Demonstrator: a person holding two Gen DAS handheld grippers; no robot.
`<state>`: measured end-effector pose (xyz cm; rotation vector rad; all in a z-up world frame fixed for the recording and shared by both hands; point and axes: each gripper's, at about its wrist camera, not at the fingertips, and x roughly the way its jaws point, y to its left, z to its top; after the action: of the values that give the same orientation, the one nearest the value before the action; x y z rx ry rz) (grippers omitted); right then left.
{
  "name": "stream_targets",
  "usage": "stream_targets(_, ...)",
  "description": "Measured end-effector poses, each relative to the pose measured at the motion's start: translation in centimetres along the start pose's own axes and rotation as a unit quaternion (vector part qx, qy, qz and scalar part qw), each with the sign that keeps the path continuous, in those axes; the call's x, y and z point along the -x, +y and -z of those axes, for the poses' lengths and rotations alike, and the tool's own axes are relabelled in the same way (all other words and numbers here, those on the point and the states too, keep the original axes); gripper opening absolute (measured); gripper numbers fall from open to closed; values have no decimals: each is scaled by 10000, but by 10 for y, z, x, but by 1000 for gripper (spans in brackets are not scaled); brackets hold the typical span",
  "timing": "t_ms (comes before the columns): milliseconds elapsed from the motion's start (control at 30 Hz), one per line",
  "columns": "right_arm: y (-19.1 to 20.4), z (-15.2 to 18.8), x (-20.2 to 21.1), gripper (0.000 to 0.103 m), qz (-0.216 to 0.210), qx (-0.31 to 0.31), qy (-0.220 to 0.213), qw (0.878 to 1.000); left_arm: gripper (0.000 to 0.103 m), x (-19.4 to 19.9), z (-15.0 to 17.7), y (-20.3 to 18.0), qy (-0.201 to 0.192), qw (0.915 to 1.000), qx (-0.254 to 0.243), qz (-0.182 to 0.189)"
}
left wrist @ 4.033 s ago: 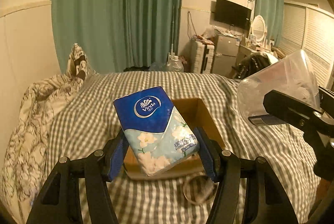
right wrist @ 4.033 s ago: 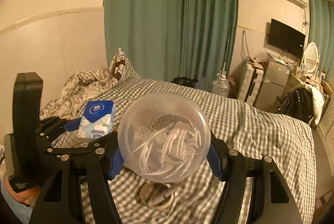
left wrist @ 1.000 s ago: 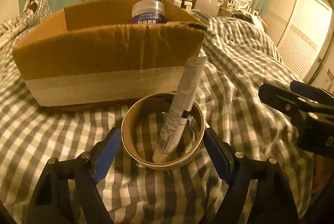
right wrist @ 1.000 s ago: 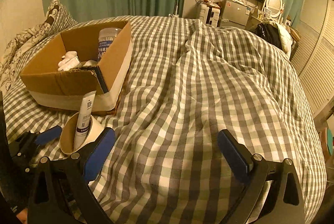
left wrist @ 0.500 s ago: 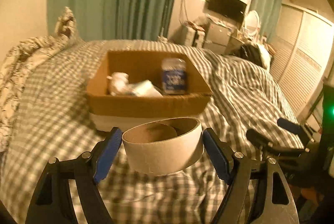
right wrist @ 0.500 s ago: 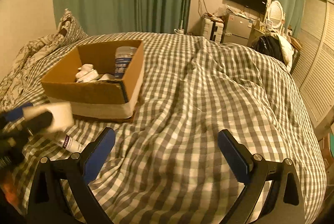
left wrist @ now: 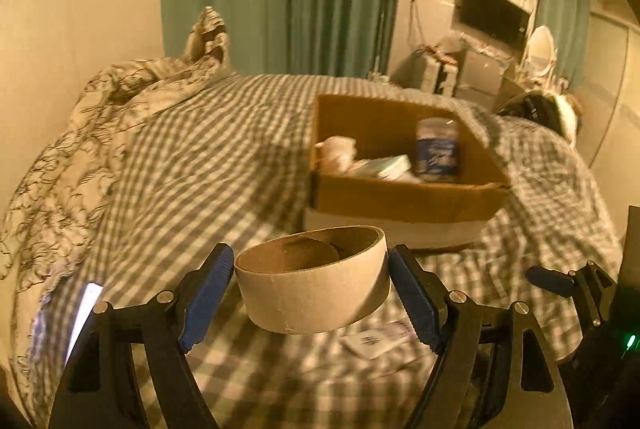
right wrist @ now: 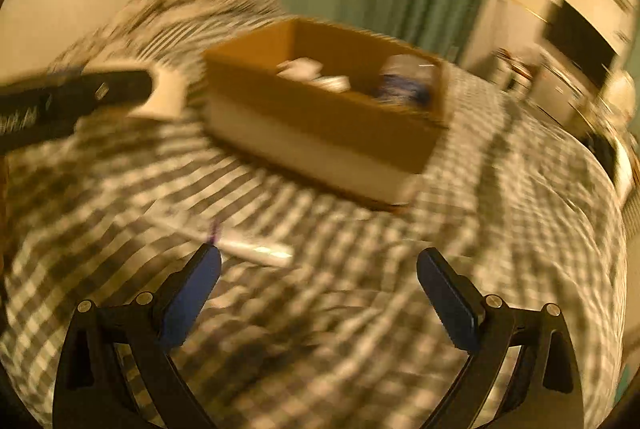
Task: Organize objects
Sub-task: 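Grasp the white tube with the right tool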
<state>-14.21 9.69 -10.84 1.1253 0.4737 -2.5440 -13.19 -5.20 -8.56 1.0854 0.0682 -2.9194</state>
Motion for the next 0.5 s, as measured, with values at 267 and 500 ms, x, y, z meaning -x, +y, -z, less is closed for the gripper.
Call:
stream_targets(267, 35, -9, -52, 89, -469, 351, 406, 9975, 81, -9, 8, 10, 70, 10000, -3, -58)
stream_targets(500, 35, -8, -69, 40, -671, 208, 631, 9955, 81, -6, 8, 15, 75, 9999, 109, 80)
